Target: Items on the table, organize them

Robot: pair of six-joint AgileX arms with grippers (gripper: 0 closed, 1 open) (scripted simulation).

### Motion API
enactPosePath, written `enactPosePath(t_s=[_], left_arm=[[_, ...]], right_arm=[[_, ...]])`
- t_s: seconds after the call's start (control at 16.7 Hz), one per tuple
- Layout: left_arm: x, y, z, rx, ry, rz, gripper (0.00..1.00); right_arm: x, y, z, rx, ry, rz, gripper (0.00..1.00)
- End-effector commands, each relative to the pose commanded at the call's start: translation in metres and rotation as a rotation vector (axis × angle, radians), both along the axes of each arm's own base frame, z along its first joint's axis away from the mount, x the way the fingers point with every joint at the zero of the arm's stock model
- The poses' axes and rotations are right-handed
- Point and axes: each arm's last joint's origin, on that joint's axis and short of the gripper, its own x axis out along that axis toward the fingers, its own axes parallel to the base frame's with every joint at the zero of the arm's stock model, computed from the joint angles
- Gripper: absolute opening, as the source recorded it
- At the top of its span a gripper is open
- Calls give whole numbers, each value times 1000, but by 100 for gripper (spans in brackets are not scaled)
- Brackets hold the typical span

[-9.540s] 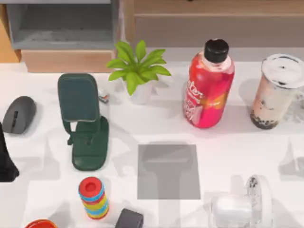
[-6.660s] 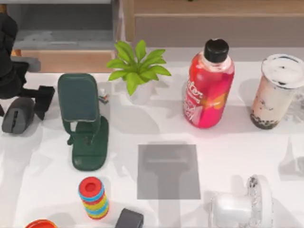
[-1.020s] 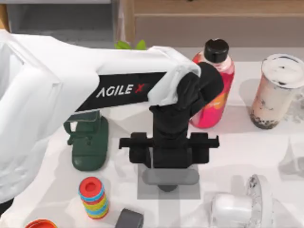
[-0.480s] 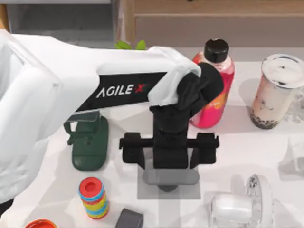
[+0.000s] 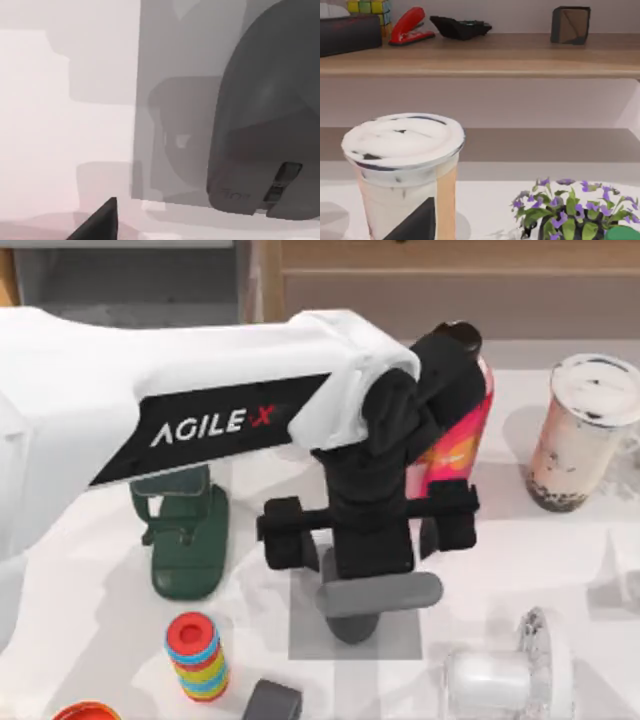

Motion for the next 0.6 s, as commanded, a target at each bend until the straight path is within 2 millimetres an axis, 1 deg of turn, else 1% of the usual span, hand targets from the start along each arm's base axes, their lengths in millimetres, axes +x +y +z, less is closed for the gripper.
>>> enactPosePath(t_s=[0.12, 0.18, 0.3, 0.42, 0.54, 0.6], left_arm=[[-8, 3, 24, -57, -55, 67, 100], [-10, 9, 36, -89, -81, 116, 100], [-9, 27, 61, -157, -129, 248, 100], [-3, 57, 85, -225, -169, 422, 100], [7, 96, 102, -275, -194, 636, 100], [13, 120, 107, -292, -200, 757, 100]], right_arm=[[0, 0, 0, 0, 0, 0, 100], [0, 0, 0, 0, 0, 0, 100], [0, 0, 0, 0, 0, 0, 100], [0, 0, 0, 0, 0, 0, 100], [0, 0, 0, 0, 0, 0, 100], [0, 0, 0, 0, 0, 0, 100]])
